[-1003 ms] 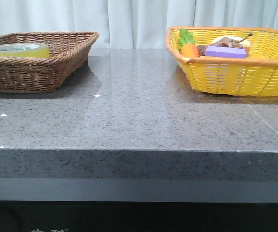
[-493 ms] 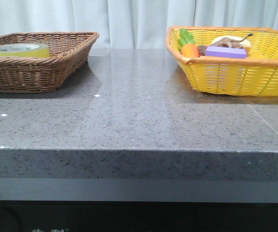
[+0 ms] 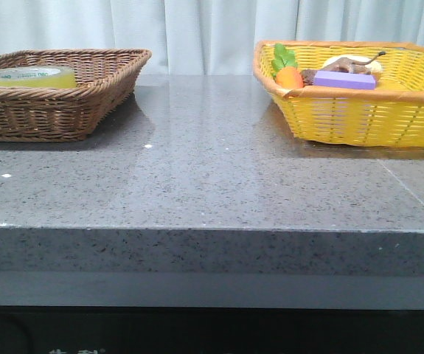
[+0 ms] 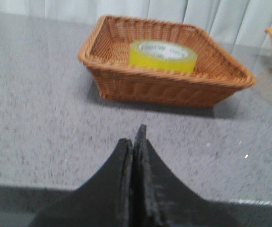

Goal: Transfer tape with both arms

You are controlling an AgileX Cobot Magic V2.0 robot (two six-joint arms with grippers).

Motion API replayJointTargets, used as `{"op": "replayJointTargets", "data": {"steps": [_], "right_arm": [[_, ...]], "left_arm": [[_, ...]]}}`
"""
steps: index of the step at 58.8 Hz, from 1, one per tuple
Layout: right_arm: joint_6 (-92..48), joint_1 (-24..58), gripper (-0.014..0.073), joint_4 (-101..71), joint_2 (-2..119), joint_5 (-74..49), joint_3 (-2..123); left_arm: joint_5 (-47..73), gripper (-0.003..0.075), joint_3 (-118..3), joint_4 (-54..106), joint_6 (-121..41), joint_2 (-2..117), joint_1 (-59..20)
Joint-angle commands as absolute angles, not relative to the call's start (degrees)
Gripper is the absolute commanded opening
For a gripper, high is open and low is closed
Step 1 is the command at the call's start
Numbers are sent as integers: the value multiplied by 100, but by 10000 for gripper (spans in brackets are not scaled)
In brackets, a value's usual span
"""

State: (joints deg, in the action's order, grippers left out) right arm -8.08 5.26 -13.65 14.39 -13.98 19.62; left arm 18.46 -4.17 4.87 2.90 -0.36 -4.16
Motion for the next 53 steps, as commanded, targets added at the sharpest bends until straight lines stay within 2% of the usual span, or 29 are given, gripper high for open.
{"op": "replayJointTargets", "data": {"steps": [1,9,53], "right_arm": [[-846,533,-89,-1409,1492,-953,2101],[-846,533,-89,-1409,1492,-953,2101],[-846,533,-89,-1409,1492,-953,2101]], "left_arm": [[1056,-20,-203,498,401,-148,-433],[669,-20,278,498,413,-148,-433],[750,-20,268,512,447,-148,-433]]}}
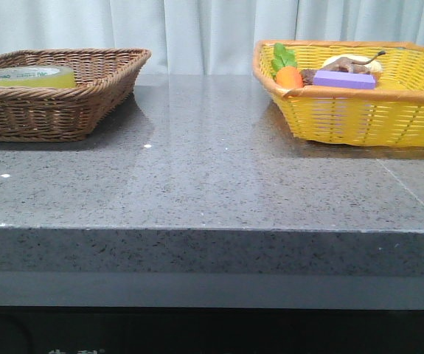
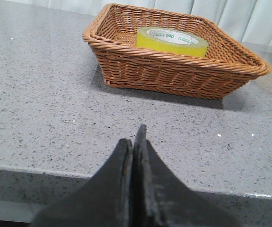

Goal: Transfer tape with both arms

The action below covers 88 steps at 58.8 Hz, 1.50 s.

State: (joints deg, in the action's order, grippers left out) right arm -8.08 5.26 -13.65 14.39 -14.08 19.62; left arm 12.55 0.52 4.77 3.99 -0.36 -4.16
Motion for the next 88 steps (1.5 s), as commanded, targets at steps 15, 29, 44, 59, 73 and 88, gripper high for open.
{"op": "replayJointTargets", "data": {"steps": [15,29,44,59,73,88], "right_arm": [[-846,533,-89,-1409,1492,-953,2101],[-846,533,-89,-1404,1492,-873,1910],[-846,276,-89,-1172,711,-813,974],[-580,226,-89,-1246,-224,-735,-31],[-555,226,-89,-1261,-206,-824,-11],[-555,226,-89,-1261,-206,-824,-11]], "left_arm": [[750,-20,268,512,447,-148,-433],[750,-20,268,512,447,-148,-433],[750,-20,268,512,447,-148,-433],[750,-20,268,512,447,-148,-433],[750,-20,268,512,447,-141,-433],[750,-20,268,512,447,-141,-433]]}}
